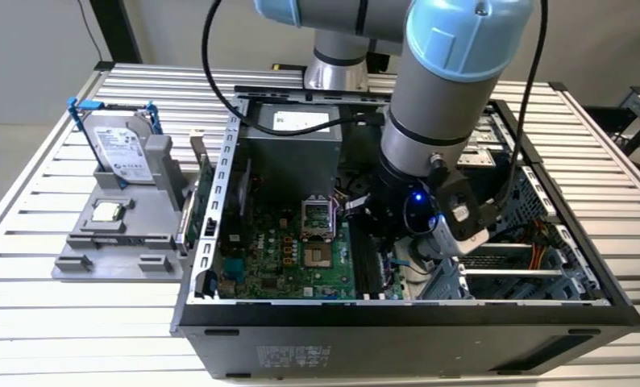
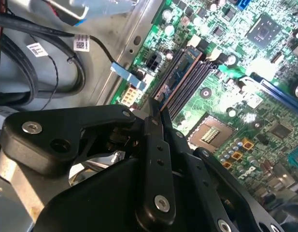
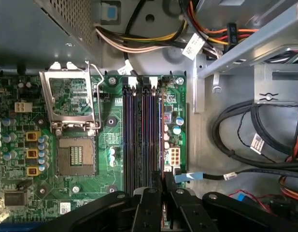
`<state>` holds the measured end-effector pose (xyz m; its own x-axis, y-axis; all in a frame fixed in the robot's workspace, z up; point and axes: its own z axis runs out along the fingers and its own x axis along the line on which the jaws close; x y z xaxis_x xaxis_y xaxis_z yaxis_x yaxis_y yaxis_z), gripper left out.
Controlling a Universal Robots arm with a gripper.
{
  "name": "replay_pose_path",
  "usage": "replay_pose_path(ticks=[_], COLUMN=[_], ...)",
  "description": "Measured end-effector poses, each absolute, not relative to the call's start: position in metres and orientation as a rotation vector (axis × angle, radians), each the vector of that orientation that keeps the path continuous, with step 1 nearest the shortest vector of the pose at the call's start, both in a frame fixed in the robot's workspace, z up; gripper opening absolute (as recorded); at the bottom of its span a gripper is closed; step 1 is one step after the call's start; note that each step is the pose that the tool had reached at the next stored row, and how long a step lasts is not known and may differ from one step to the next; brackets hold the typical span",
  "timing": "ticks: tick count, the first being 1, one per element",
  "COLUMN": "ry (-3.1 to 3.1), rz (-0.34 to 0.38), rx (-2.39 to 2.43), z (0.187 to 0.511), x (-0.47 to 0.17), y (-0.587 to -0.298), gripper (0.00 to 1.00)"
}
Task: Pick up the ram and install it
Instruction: 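Insert the ram into the slot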
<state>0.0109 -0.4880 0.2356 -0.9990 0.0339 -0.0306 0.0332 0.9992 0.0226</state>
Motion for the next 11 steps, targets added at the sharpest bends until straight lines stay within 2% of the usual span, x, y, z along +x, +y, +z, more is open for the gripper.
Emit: replay_pose_path(ticks=[11], ry=[3.11], rz=[0.036], rx=[0.052], z=[0.223], x=[0.009], y=[-0.484], gripper=[0.0])
